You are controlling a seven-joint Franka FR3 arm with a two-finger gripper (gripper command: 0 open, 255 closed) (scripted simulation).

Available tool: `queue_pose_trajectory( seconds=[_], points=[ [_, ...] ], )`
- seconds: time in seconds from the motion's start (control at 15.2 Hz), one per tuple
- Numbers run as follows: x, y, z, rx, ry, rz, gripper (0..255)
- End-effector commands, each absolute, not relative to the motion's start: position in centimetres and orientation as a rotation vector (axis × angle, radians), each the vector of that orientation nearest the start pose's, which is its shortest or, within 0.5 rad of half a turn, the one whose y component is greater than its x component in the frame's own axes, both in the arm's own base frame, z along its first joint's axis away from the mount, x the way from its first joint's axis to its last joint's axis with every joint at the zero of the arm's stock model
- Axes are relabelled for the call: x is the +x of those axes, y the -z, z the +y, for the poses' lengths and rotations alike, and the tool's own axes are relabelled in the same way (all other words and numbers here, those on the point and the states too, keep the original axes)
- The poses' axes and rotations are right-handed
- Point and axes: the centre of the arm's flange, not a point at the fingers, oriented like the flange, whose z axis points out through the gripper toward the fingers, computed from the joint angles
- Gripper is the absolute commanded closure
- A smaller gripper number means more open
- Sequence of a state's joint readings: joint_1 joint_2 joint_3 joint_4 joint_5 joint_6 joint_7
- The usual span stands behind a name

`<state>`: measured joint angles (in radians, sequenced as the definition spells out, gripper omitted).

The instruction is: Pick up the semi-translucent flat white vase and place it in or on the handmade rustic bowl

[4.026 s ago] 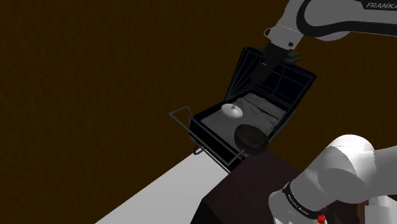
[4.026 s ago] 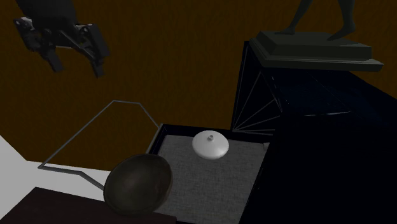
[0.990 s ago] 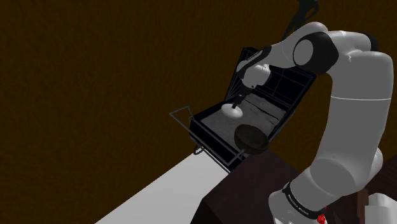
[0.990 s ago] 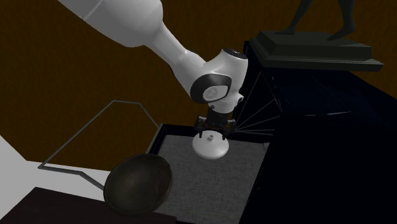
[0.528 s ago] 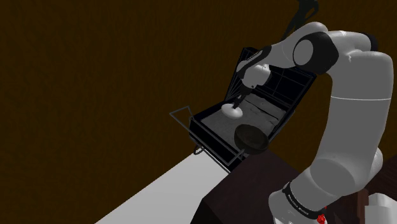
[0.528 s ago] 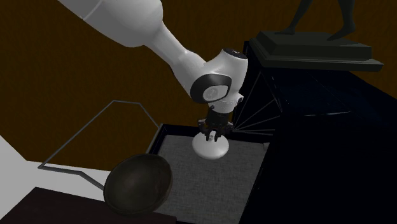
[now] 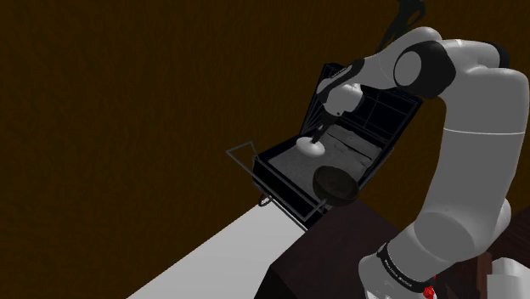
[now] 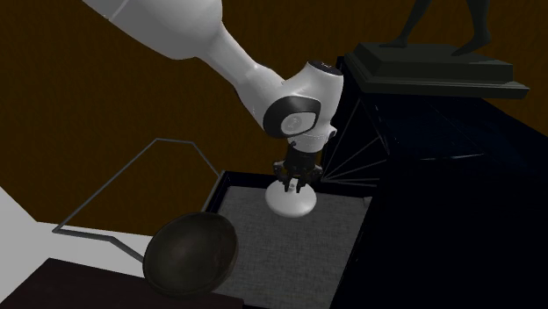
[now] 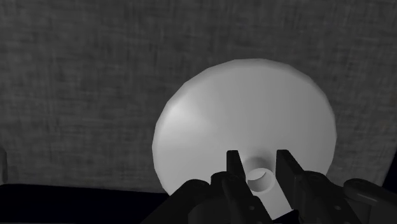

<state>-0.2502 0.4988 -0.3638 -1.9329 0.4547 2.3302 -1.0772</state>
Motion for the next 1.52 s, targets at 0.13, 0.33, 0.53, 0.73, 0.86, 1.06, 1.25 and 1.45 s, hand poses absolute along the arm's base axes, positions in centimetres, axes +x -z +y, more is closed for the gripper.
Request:
queue_pose_trajectory(
  seconds=[0.13, 0.33, 0.53, 0.73, 0.86, 1.06, 1.25, 1.45],
  points=[
    [51.4, -25.8, -34.2, -2.995, 0.119, -0.262, 255],
    [51.4, -27.3, -34.2, -2.995, 0.119, -0.262, 255],
    [51.4, -28.9, -34.2, -2.995, 0.119, -0.262, 255],
    [51.4, -30.5, -34.2, -2.995, 0.119, -0.262, 255],
    [51.4, -31.6, -34.2, -2.995, 0.119, -0.262, 255],
    [51.4, -33.2, -34.2, -2.995, 0.119, -0.262, 255],
    [51.4, -34.7, -34.2, -2.995, 0.119, -0.262, 255],
    [51.4, -36.3, -34.2, -2.995, 0.119, -0.262, 255]
  ],
)
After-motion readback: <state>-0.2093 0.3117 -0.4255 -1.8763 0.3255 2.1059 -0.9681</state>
